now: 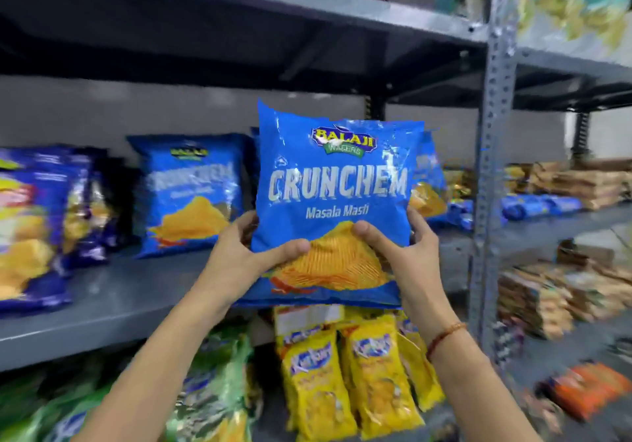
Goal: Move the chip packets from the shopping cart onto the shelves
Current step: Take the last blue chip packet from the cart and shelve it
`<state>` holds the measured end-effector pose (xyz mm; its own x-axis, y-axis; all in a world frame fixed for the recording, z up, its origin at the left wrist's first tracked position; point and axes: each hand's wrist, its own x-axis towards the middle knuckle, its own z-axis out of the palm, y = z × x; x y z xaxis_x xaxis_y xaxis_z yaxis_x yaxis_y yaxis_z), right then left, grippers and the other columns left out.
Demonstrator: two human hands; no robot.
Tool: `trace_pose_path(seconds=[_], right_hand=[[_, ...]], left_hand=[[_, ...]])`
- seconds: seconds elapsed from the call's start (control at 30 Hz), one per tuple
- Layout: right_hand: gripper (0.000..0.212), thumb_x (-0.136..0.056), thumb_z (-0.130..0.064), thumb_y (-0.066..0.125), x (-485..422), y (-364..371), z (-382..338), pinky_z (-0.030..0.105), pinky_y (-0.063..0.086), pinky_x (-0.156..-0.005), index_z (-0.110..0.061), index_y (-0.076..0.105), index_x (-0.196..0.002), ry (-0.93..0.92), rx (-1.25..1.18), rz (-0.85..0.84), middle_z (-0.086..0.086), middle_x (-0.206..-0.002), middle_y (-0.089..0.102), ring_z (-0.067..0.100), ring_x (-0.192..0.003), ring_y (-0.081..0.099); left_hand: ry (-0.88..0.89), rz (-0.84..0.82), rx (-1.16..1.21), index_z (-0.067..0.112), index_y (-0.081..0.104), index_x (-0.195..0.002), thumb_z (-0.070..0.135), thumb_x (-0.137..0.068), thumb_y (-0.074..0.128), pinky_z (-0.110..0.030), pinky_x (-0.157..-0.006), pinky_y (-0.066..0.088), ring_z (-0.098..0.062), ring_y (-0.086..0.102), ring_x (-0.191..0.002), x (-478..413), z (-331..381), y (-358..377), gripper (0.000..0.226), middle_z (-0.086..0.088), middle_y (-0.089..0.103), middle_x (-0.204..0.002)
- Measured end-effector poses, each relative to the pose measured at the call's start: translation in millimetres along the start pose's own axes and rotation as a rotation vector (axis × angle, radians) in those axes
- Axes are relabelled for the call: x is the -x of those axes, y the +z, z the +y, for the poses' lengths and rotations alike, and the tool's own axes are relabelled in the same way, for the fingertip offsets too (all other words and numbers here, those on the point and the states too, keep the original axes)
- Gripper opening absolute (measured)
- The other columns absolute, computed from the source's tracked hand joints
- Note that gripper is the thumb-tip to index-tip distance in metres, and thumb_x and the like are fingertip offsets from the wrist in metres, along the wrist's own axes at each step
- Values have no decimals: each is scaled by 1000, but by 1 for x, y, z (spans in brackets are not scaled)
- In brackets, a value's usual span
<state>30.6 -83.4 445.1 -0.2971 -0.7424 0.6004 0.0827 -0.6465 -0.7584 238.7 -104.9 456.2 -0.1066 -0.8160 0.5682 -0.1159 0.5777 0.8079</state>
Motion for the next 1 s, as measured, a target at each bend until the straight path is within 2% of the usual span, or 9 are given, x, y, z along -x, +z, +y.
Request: trace_pose_path(seconds=[0.07, 0.13, 0.27, 0.47, 0.57, 0.67, 0.77, 0.9, 1.0], right_hand=[[43, -68, -8, 79, -13, 30, 2, 4, 47, -62, -31, 53, -94, 10, -43, -39, -24, -78, 65, -21, -68, 59], [58, -69, -15, 80, -23, 57, 3, 4, 44, -73, -29, 48, -115, 5, -55, -87, -24, -100, 53, -22, -80, 53], [47, -71, -19, 80, -39, 109, 9, 4, 39, -74, -35, 46, -99, 8, -34, -175, -30, -93, 44, -17, -84, 50], [61, -69, -26, 82, -56, 166, 38, -4, 38, -71, -24, 48, -119, 27, 11, -254, -20, -102, 52, -6, -92, 52], [67, -69, -30, 82, -59, 180, 52, 15, 41, -86, -16, 49, -126, 49, 70, -264, -12, -113, 55, 9, -110, 52], [64, -69, -35, 81, -56, 185, 67, 27, 43, -96, -19, 50, -124, 99, 120, -276, -21, -100, 56, 12, -109, 52], [83, -65, -50, 79, -53, 191, 81, 42, 45, -104, -15, 47, -133, 139, 187, -275, -3, -124, 61, 22, -121, 53], [75, -69, -46, 77, -49, 194, 80, 36, 49, -98, -16, 46, -131, 131, 193, -242, -1, -114, 64, 22, -114, 59], [86, -73, -44, 75, -45, 195, 78, 38, 43, -103, -11, 33, -141, 42, 288, -184, 9, -134, 54, 26, -126, 50]], left_hand=[[-8, 67, -34, 18, 57, -118, 58, -41, 85, -38, -97, 49, -14, 60, -112, -4, 3, -31, 92, 2, 65, -122], [-24, 128, -48, 19, 55, -121, 59, -40, 86, -42, -99, 46, -18, 57, -116, -9, 7, -55, 96, 1, 62, -126], [-45, 203, -62, 30, 61, -95, 33, -58, 84, -24, -81, 53, -10, 65, -99, -17, 12, -89, 44, 11, 69, -101], [-162, 317, -27, 18, 60, -114, 55, -29, 89, -46, -93, 51, -22, 67, -99, -31, -9, -130, 96, -4, 70, -111], [-206, 348, -13, 14, 60, -114, 48, -33, 87, -46, -92, 51, -23, 67, -97, -35, -24, -139, 92, -7, 70, -111], [-249, 350, -34, 13, 59, -117, 50, -38, 88, -42, -89, 53, -22, 68, -95, -37, -40, -145, 92, -8, 70, -111], [-304, 327, -40, 12, 58, -119, 35, -64, 81, -34, -78, 54, -22, 68, -92, -36, -51, -147, 64, -9, 69, -112], [-327, 362, -141, 12, 50, -125, 40, -67, 79, -33, -81, 53, -20, 63, -99, -35, -54, -147, 70, -8, 62, -120], [-264, 435, -326, 13, 41, -133, 38, -71, 77, -34, -93, 45, -18, 52, -110, -25, -46, -143, 76, -5, 52, -128]])
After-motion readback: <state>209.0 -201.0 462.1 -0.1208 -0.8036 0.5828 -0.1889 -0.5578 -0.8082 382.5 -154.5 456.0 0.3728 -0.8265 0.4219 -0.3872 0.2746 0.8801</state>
